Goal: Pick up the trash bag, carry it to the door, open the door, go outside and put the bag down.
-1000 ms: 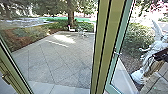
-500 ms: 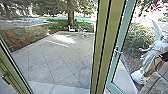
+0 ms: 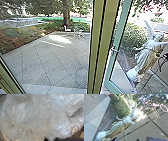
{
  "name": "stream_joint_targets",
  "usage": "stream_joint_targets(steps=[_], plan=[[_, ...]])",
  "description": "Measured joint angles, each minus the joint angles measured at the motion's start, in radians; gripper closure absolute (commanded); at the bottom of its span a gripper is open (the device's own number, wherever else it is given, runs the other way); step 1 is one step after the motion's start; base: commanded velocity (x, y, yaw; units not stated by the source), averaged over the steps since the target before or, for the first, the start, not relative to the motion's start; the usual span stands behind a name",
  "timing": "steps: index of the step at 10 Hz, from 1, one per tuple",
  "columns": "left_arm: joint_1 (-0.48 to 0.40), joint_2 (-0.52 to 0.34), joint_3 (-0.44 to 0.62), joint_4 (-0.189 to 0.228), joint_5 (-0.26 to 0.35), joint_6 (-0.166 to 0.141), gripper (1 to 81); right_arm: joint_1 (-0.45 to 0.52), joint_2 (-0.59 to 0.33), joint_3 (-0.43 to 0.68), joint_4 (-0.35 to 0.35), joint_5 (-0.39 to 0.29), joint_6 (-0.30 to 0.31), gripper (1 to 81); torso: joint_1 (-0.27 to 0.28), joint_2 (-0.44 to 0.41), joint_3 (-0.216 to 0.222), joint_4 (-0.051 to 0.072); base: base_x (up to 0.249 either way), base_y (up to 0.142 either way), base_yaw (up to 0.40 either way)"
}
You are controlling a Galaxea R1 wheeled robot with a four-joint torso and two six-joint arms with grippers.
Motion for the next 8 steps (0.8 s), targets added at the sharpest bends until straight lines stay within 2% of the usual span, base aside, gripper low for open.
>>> stream_joint_targets(steps=[1, 2, 8], plan=[[0.0, 0.0, 0.0, 0.0, 0.001, 0.0, 81.1, 0.0, -0.003, 0.001, 0.0, 0.011, 0.0, 1.0, 0.0, 0.0, 0.0, -0.023, 0.0, 0.0, 0.0], [-0.001, 0.0, 0.0, 0.0, 0.0, 0.0, 81.1, -0.001, -0.009, 0.002, 0.0, 0.017, 0.0, 1.0, 0.0, 0.0, 0.0, -0.039, 0.0, 0.0, 0.0], [0.004, -0.003, 0.0, 0.0, 0.0, 0.0, 81.1, -0.001, -0.022, -0.017, 0.004, -0.003, 0.004, 1.0, 0.0, 0.0, 0.0, -0.041, 0.0, 0.0, 0.0]])
